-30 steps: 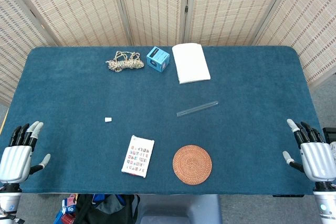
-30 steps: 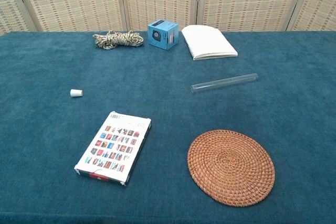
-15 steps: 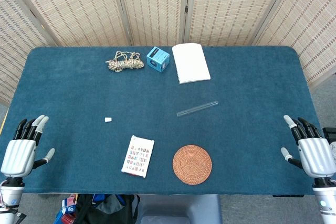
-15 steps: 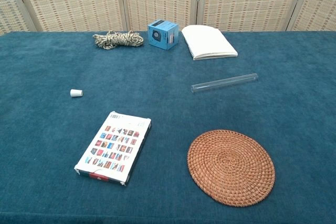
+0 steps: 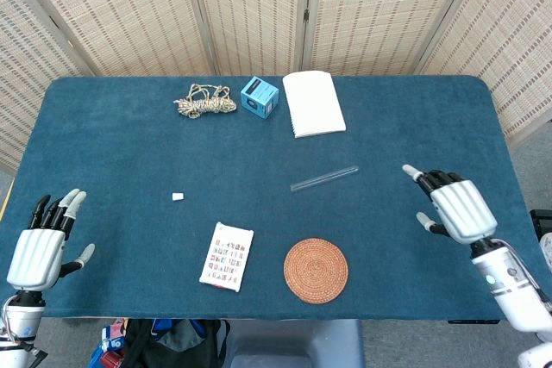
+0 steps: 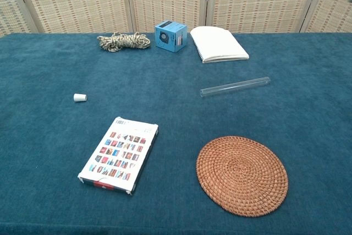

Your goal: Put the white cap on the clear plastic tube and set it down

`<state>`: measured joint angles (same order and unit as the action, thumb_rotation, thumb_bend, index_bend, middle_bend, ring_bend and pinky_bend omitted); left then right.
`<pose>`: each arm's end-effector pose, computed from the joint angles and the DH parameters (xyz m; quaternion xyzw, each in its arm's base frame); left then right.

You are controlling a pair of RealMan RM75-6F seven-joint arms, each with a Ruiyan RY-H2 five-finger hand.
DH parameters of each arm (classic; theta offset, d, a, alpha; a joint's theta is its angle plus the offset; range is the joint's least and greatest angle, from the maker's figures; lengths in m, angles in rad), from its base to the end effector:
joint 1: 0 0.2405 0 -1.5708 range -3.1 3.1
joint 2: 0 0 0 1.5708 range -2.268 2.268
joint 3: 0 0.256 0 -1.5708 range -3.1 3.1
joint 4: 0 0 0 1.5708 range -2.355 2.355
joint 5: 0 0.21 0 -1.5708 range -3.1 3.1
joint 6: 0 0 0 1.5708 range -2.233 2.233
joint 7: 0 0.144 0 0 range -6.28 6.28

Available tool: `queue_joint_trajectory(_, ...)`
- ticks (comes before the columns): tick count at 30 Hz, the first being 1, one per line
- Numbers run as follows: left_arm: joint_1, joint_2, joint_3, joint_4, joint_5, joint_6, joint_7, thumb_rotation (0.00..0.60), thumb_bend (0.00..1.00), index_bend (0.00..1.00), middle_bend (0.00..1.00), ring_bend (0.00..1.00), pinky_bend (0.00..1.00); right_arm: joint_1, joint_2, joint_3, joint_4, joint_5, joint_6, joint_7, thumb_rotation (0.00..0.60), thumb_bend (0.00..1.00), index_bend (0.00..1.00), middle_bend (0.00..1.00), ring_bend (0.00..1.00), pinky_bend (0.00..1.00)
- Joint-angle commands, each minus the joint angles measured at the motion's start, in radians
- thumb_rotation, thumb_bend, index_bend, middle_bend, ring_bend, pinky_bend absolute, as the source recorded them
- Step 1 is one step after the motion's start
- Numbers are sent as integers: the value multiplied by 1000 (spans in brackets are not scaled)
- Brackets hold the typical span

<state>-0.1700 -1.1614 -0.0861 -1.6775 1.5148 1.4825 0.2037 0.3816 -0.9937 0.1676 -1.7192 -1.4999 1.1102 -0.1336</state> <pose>-0.2719 0.2108 0.1443 -0.6262 -0.3198 -0.3997 0.5881 -0.2356 -0.2802 0.1559 0.7296 -0.3025 0.3519 0.5023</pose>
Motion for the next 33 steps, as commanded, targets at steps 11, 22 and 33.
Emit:
queue_joint_trajectory(11, 3, 8, 4, -10, 12, 14, 8, 600, 249, 54, 84, 131, 37, 374, -196, 80, 229, 247, -445, -63, 600, 256, 232, 794, 868, 991)
queue_joint_trajectory(22, 5, 13, 7, -15, 9, 14, 14, 600, 249, 54, 84, 131, 37, 509, -402, 59, 456, 322, -534, -79, 600, 263, 336, 999, 1000, 1000)
queue_joint_trajectory(33, 13, 12, 12, -11, 4, 18, 8, 600, 249, 54, 84, 131, 37, 574, -551, 26, 649, 318, -582, -30, 600, 266, 409, 1000, 1000, 1000)
